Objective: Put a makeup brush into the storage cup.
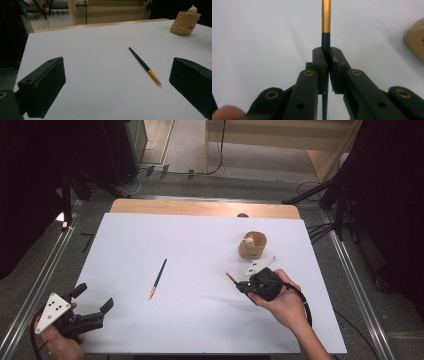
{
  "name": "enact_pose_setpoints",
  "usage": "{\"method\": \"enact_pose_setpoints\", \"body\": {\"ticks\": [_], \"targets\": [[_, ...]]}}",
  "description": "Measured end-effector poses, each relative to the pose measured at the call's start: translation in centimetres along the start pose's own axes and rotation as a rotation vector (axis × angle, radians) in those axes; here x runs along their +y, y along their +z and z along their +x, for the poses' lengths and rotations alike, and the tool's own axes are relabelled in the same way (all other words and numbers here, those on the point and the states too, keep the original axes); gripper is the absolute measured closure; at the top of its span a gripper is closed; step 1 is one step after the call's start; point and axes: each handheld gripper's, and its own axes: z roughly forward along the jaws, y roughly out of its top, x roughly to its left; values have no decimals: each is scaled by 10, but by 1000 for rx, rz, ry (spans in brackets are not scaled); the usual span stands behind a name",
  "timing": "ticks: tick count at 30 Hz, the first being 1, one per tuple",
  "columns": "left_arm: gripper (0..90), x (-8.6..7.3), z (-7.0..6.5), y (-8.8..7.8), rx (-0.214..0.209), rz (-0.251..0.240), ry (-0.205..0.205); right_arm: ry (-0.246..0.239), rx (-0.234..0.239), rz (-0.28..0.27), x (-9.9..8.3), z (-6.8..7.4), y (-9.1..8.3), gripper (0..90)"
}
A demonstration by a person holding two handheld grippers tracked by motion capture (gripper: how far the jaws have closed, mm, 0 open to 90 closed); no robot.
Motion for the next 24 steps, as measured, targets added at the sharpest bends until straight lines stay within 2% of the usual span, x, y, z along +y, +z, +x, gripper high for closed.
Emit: {"method": "enact_pose_setpoints", "body": {"ticks": [2,3,4,6,7,8,10,11,16,21,24], "targets": [[12,0,0,0,-1,0,0,12,-10,-42,0,-1,-3,851],[12,0,0,0,-2,-1,-1,12,-10,-42,0,-1,-3,851],[12,0,0,0,-1,-2,-1,16,-13,-95,-1,-2,-5,851],[12,0,0,-1,1,-2,-2,28,-21,-144,-2,-3,-8,851],[13,0,0,-1,1,-2,-2,28,-21,-144,-2,-3,-8,851],[12,0,1,-1,3,-3,-4,40,-27,-197,-3,-5,-10,851],[12,0,1,-1,4,-3,-6,55,-34,-247,-4,-7,-11,852],[12,0,1,-1,4,-3,-6,55,-34,-247,-4,-7,-11,852],[12,0,0,-1,3,-5,-4,53,-65,-347,-6,-9,-13,852],[12,0,1,-1,5,-5,-10,37,-84,-392,-5,-9,-14,851],[13,0,1,-2,4,-5,-8,46,-105,-451,-4,-9,-16,851]]}}
